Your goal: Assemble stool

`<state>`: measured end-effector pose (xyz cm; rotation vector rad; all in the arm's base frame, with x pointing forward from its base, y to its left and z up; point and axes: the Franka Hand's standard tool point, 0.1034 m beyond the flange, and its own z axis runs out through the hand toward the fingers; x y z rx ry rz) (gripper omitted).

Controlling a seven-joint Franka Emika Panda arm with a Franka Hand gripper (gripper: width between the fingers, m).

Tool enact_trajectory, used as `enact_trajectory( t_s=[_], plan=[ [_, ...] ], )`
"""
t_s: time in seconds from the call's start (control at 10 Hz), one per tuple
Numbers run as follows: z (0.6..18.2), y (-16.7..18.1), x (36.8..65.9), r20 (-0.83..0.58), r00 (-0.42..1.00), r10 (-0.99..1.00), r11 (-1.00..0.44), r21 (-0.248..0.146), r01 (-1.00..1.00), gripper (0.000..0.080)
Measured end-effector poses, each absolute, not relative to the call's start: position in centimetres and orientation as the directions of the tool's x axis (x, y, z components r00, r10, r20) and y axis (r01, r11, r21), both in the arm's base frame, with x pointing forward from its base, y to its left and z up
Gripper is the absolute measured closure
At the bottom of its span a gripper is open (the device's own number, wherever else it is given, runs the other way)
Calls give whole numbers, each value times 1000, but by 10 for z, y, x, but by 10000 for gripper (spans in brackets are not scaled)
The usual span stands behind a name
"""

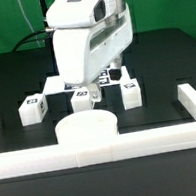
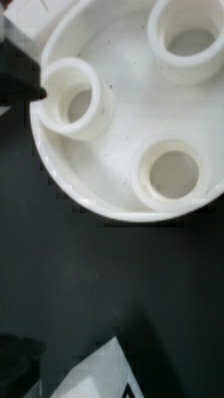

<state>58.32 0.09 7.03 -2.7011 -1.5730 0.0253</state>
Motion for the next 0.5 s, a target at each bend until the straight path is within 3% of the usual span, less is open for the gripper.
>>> enact_trajectory(
  t_s=[0.5],
  plan=[
    [40,-23,581,-4,424,905,-424,-40,905,150]
  ],
)
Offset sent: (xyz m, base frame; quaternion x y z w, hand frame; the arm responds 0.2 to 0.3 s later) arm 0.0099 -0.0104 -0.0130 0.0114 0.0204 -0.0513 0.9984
